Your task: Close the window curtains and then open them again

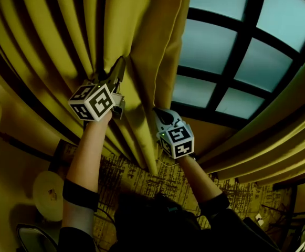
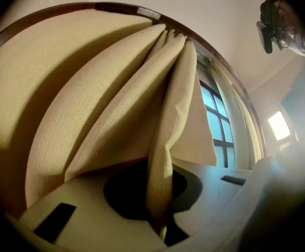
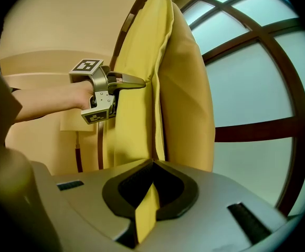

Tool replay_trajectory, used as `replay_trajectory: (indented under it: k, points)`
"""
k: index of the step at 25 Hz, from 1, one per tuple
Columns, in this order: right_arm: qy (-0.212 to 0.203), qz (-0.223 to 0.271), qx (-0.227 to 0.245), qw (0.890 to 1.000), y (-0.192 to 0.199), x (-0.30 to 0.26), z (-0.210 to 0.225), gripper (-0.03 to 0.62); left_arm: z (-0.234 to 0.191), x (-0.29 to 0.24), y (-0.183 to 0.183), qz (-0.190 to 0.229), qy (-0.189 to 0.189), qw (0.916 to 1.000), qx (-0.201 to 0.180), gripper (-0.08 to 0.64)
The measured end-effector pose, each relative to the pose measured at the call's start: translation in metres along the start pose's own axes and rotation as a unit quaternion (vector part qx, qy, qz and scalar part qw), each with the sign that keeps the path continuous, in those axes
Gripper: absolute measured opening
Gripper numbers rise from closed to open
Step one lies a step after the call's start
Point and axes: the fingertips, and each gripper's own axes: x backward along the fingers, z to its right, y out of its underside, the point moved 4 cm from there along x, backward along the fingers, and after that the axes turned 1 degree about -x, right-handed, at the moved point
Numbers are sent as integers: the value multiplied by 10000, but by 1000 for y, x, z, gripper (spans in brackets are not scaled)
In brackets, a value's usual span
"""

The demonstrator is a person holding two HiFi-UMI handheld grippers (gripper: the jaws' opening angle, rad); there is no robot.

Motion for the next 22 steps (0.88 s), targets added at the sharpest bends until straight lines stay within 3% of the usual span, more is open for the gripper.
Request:
replay_trajectory:
  k: [7,12,18,22]
  points:
    - [273,60,-43,9996,5,-26,-4,2,-20,-4,-1,60,264,9996,-3,6]
    - [373,94,-7,9993,-9,-69,-50,2,-69,26,-16,63,384,9992,83,6]
    - [316,147,139,9993,-27,-124,-93,2,-148,60,-30,108,162,9996,223,6]
    - [245,158,191,9994,-37,-121,-91,2,-150,66,-42,196,67,9997,133,6]
